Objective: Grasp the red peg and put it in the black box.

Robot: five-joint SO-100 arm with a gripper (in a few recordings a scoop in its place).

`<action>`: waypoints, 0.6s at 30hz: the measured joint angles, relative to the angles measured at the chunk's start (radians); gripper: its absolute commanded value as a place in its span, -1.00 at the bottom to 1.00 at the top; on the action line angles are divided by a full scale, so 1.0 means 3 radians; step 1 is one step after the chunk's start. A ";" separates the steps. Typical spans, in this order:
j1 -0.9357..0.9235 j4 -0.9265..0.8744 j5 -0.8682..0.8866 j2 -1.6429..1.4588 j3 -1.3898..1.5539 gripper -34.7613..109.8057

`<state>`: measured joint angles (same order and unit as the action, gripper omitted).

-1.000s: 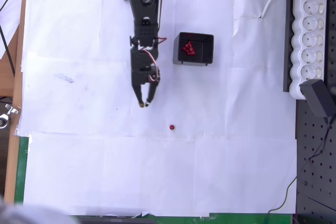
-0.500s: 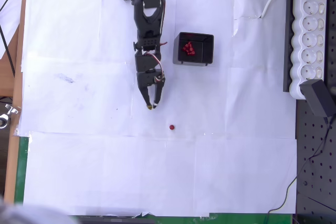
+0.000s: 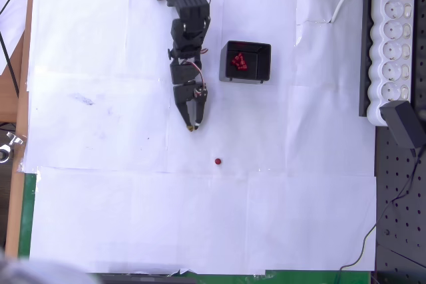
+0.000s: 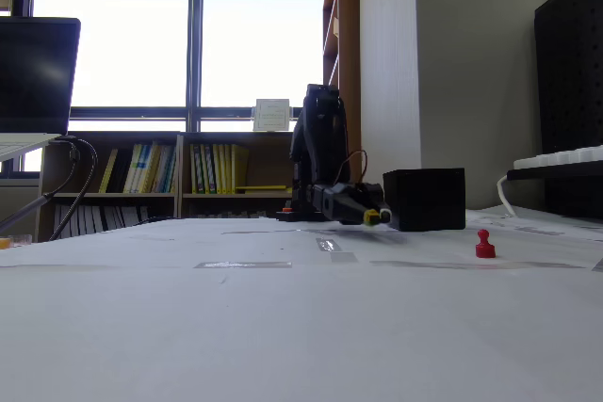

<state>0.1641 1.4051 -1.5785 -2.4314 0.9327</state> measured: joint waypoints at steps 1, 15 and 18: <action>0.0000 0.0026 0.0010 -0.0061 0.0000 -0.45; 0.0015 -0.0491 0.0020 -0.0153 0.0481 -0.20; 0.0015 -0.1161 -0.0020 0.0123 0.0491 -0.17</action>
<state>0.1687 1.0569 -1.5846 -2.3945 1.0799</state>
